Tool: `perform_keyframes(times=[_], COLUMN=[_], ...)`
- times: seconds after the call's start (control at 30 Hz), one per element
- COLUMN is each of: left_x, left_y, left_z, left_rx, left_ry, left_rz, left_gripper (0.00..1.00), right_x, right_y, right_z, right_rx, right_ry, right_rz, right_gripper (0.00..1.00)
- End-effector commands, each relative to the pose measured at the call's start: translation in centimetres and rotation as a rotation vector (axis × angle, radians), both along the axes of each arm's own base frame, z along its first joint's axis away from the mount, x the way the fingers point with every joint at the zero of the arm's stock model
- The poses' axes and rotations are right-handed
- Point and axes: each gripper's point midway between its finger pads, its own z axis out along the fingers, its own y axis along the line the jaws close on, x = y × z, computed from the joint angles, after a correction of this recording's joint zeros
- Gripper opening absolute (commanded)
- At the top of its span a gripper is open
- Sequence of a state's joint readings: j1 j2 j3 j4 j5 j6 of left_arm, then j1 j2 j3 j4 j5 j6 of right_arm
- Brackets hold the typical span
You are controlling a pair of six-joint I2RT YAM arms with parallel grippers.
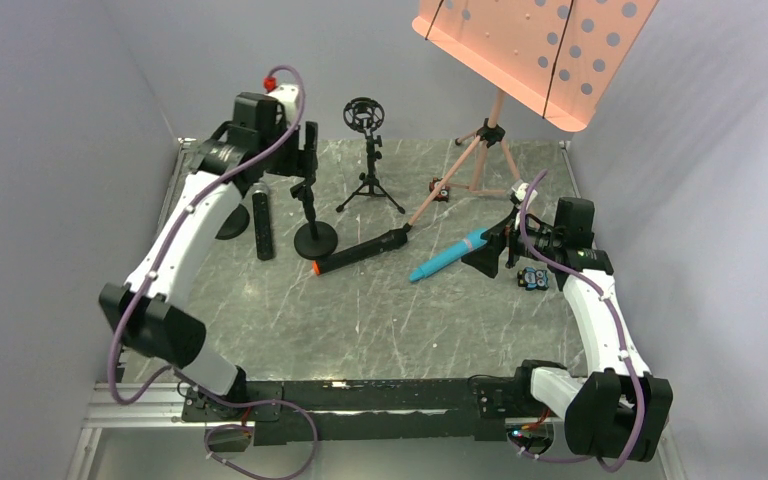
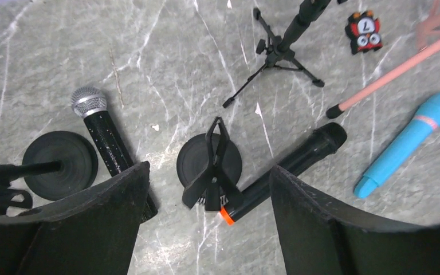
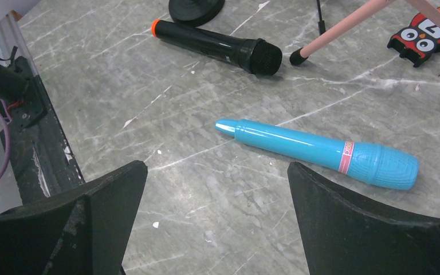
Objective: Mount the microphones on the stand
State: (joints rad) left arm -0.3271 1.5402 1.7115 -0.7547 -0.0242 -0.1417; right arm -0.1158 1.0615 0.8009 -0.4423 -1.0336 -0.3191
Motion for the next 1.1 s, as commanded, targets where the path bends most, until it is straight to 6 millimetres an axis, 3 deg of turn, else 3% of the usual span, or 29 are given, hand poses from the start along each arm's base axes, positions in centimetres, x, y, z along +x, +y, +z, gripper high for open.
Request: perform_keyframes(times=[0.0, 0.37, 1.07], left_x=[0.7, 2.4, 3.5], left_y=[-0.8, -1.3, -2.1], left_z=[-0.8, -4.9, -5.9], left_rx=[0.099, 0.233, 0.293], left_ry=[0.041, 0.148, 0.185], left_rz=[-0.03, -0.024, -0.113], left_gripper=[0.8, 0.65, 0.37], right_x=[0.3, 0.4, 0.3], right_y=[0.4, 0.4, 0.4], right_z=[1.2, 0.9, 0.9], right_rx=[0.003, 0.0, -0.004], right_ry=[-0.057, -0.047, -0.052], right_rz=[0.042, 0.045, 0.051], right_gripper=[1.0, 1.0, 1.0])
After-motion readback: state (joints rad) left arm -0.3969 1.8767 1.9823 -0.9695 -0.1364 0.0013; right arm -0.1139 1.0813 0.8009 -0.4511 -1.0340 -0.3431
